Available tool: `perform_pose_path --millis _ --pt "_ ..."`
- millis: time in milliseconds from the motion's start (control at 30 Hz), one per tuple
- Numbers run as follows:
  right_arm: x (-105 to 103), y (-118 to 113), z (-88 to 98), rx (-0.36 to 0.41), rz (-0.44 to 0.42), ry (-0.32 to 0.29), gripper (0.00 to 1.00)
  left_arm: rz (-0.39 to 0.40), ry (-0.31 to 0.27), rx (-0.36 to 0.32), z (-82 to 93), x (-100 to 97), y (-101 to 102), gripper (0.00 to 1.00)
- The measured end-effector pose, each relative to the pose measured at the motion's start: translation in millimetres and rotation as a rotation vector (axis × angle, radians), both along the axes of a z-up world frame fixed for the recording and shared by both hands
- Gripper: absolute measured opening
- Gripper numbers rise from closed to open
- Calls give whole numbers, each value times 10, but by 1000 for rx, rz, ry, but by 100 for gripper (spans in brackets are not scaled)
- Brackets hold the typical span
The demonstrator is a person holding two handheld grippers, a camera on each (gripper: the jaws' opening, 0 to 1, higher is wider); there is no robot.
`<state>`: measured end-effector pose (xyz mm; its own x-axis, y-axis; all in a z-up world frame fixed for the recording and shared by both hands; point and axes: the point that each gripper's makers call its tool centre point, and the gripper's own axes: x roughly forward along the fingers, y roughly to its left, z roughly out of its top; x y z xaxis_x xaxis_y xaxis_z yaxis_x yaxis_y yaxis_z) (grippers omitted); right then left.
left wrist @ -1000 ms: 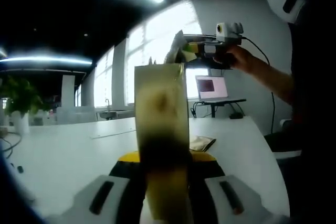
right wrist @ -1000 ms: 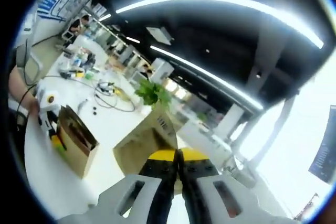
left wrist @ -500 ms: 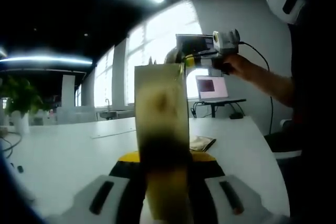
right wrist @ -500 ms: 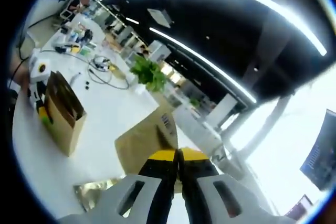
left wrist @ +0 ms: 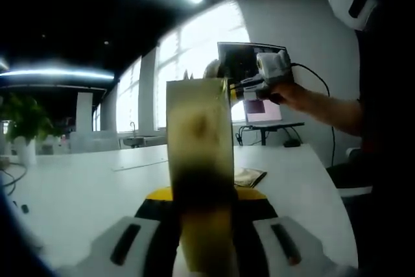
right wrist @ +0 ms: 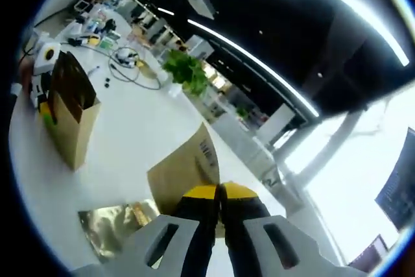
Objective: Extract single mask from mask box in order stack masks on table
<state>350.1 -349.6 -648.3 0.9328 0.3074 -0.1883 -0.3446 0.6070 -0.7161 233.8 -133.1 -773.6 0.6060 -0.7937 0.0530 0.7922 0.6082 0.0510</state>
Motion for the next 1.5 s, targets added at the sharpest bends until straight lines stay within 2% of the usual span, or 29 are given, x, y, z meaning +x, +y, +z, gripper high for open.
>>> perform_pose_path --millis 167,533,633,967,1133,1167,1200,1500 --pt "77 -10 -104 -32 4 8 0 0 2 0 0 -1 -3 33" --pt "212 -74 -437 -107 -5 65 0 -2 4 -2 1 -2 -7 33" --pt "149 -57 -531 -148 5 77 0 -2 5 -3 1 -2 -8 33" --pt "-137 25 -626 -167 55 91 0 -4 6 -3 0 1 -9 33" --pt "-302 73 -755 -237 61 97 0 -4 6 -3 -1 1 -9 33" --pt "-433 150 -917 -337 81 105 0 -3 6 -3 -1 1 -9 33" --pt "-448 150 -938 -348 78 105 0 -3 6 -3 -1 3 -9 33" --pt "-588 191 -1096 -333 94 123 0 -1 4 0 -3 2 -9 33"
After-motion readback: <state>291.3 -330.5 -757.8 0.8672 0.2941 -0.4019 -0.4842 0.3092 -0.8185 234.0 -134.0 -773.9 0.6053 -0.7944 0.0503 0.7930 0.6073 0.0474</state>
